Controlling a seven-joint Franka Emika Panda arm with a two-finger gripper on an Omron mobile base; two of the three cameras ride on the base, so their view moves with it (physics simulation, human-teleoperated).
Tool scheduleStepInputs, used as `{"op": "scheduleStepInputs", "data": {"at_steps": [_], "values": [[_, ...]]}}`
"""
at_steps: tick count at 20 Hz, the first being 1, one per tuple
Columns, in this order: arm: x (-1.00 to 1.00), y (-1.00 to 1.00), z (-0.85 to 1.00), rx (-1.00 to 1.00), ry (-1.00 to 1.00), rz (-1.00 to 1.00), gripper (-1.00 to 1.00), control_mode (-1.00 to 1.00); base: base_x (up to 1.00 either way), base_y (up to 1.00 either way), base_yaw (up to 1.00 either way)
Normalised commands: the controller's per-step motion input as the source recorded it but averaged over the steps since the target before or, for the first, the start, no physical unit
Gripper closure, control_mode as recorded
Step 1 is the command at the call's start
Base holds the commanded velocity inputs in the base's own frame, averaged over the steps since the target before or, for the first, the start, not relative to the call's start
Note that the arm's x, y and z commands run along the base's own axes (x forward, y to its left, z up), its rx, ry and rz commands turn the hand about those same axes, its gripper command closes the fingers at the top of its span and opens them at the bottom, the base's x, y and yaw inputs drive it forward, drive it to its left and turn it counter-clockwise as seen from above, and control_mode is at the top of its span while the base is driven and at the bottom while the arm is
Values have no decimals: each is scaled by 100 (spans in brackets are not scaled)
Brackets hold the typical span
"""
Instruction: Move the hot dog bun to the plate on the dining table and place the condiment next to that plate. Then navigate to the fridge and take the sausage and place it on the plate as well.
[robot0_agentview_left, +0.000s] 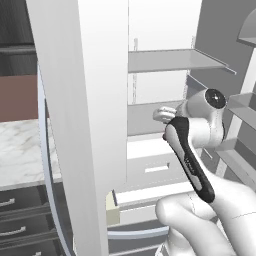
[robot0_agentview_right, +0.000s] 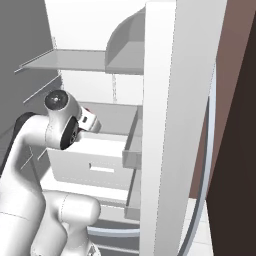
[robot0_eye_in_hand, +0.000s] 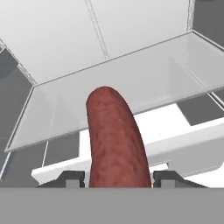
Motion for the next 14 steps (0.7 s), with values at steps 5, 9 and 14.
{"op": "scheduleStepInputs", "data": {"at_steps": [5, 9, 14], "values": [[-69, 0, 63, -4, 0, 6, 100, -100, 0, 0, 0], [-81, 0, 60, -5, 0, 0, 100, -100, 0, 0, 0], [-87, 0, 41, -5, 0, 0, 100, -100, 0, 0, 0]]}}
